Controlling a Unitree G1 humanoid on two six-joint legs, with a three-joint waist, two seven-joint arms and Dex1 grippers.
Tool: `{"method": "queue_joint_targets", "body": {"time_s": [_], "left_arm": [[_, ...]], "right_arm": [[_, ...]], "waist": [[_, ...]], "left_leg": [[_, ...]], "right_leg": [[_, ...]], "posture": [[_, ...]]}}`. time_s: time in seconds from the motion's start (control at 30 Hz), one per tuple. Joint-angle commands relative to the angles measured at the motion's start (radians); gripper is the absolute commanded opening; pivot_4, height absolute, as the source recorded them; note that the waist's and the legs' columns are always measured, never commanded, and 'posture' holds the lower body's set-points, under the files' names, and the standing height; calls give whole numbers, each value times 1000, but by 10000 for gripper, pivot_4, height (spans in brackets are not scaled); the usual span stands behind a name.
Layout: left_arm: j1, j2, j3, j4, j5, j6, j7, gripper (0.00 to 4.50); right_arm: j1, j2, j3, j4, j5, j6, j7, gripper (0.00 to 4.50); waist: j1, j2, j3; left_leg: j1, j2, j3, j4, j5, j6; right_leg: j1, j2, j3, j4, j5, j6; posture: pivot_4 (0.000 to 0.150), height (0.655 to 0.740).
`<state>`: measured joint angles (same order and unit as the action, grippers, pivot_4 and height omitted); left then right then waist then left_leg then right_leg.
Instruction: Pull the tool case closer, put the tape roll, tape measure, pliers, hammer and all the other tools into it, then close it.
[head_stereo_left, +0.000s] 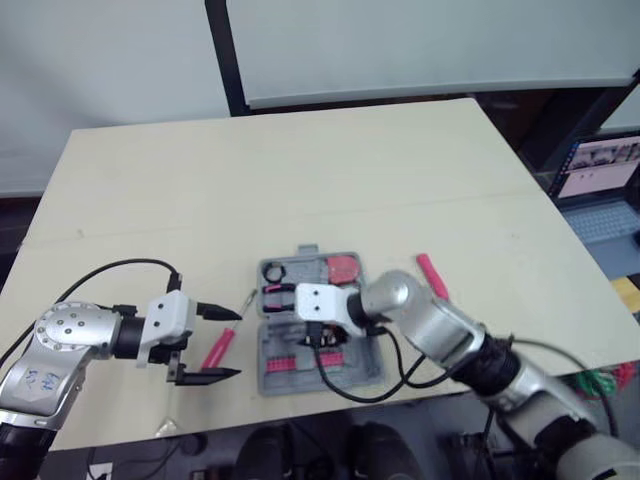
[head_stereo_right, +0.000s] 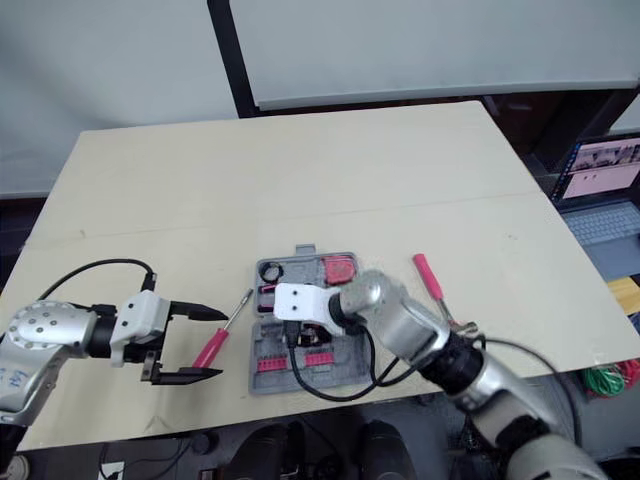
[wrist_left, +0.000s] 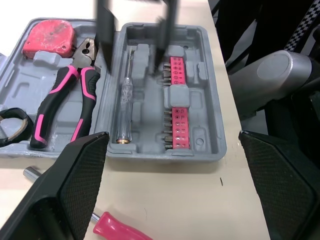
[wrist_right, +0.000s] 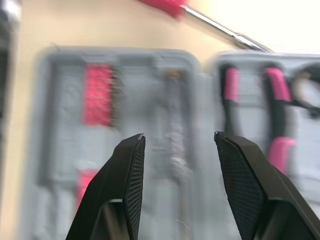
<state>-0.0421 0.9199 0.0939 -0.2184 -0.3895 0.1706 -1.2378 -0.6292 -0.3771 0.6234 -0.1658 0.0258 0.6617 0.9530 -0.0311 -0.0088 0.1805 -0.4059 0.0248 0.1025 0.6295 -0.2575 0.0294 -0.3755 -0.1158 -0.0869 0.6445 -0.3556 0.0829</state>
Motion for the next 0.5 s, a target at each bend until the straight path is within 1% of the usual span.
{"method": "queue_joint_targets", "body": {"time_s": [0.03,0.1,0.23,0.3,0.5], "left_arm": [[-21,-3,9,-14,-17,3,1,45000],[-27,-5,9,-11,-16,3,0,45000],[-38,-7,4,-5,-14,4,-1,45000],[-49,-10,-4,-1,-11,3,-2,45000],[-74,-16,-19,12,-6,2,-4,45000]], "right_arm": [[87,23,-123,31,69,-172,-29,10319],[144,45,-166,80,82,-246,-56,653],[189,89,-201,149,92,-265,-86,653],[194,100,-193,181,69,-297,-95,653],[185,126,-202,219,58,-313,-103,653]], "waist": [[0,0,0],[0,0,0],[-3,0,0],[-5,0,0],[-2,0,0]], "left_leg": [[0,0,0,0,0,1],[1,0,0,0,0,1],[1,0,0,-1,1,0],[1,0,0,-1,1,0],[1,0,0,-1,1,0]], "right_leg": [[0,0,0,0,0,0],[0,0,0,1,0,0],[0,1,0,0,0,0],[0,1,0,0,0,0],[0,1,0,0,0,0]], "posture": [[1500,7278],[1500,7278],[1500,7278],[1500,7278],[1500,7278]]}}
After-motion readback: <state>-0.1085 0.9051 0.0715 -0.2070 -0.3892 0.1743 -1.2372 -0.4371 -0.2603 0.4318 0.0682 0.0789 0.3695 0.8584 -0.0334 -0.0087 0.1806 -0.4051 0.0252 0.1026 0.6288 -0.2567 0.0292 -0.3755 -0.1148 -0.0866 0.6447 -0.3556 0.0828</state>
